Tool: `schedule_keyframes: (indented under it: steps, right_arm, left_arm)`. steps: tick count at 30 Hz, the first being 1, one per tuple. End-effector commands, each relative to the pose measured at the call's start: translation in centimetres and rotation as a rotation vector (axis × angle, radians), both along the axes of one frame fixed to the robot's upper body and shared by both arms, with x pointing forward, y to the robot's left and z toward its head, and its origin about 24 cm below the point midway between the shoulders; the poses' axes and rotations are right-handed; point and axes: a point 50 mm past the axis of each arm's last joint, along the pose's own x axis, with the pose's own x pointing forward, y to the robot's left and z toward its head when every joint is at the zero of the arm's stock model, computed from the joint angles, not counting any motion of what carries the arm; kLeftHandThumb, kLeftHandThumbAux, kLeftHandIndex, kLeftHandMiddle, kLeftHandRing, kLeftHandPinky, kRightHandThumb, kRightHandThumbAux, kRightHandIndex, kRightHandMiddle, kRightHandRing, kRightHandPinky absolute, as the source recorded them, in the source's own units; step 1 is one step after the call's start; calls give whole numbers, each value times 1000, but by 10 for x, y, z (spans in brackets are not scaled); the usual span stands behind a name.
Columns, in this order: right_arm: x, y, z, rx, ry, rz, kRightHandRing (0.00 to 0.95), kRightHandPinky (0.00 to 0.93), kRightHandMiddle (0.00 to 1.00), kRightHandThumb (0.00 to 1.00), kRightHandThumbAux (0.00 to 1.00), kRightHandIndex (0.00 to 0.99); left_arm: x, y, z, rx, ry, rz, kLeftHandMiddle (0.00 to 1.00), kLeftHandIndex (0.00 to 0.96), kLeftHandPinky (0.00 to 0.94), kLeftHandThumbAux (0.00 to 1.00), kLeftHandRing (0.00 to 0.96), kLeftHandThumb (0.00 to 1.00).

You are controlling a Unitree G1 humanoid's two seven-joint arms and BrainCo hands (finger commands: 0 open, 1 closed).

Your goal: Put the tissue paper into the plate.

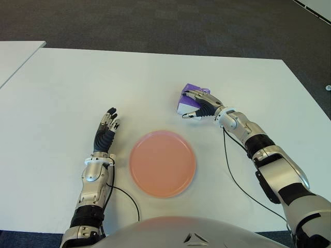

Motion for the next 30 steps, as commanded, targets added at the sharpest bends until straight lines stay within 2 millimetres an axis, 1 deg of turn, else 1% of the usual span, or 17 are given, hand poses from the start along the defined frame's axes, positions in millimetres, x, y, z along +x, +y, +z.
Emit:
schedule_keyframes:
  steps: [1, 7, 14, 20, 25, 30]
  right_arm:
    - [-26, -8, -45, -40, 160, -11, 0, 0, 0, 270, 360, 0]
    - [-39, -13, -58, -29, 201, -9, 0, 0, 0, 269, 351, 0]
    - [-58, -22, -72, -38, 246, 4, 0, 0, 0, 266, 350, 0]
    - [-70, -30, -81, -51, 279, -4, 0, 0, 0, 260, 359, 0]
    - [-80, -36, -83, -48, 305, 4, 0, 0, 0, 251, 357, 0]
    - [-91, -41, -76, -37, 322, 20, 0, 0, 0, 236, 349, 0]
  left_arm:
    - [-12, 1, -16, -6, 93, 4, 0, 0, 0, 456, 0, 0]
    - [-13, 0, -15, -7, 86, 5, 0, 0, 0, 459, 0, 0]
    - [-14, 0, -14, -11, 88, 5, 0, 0, 0, 458, 0, 0]
    - [-15, 1, -14, -11, 93, 5, 0, 0, 0, 455, 0, 0]
    - [-15, 1, -14, -7, 94, 2, 0, 0, 0, 451, 0, 0]
    - [-16, 1, -13, -9, 94, 4, 0, 0, 0, 448, 0, 0]
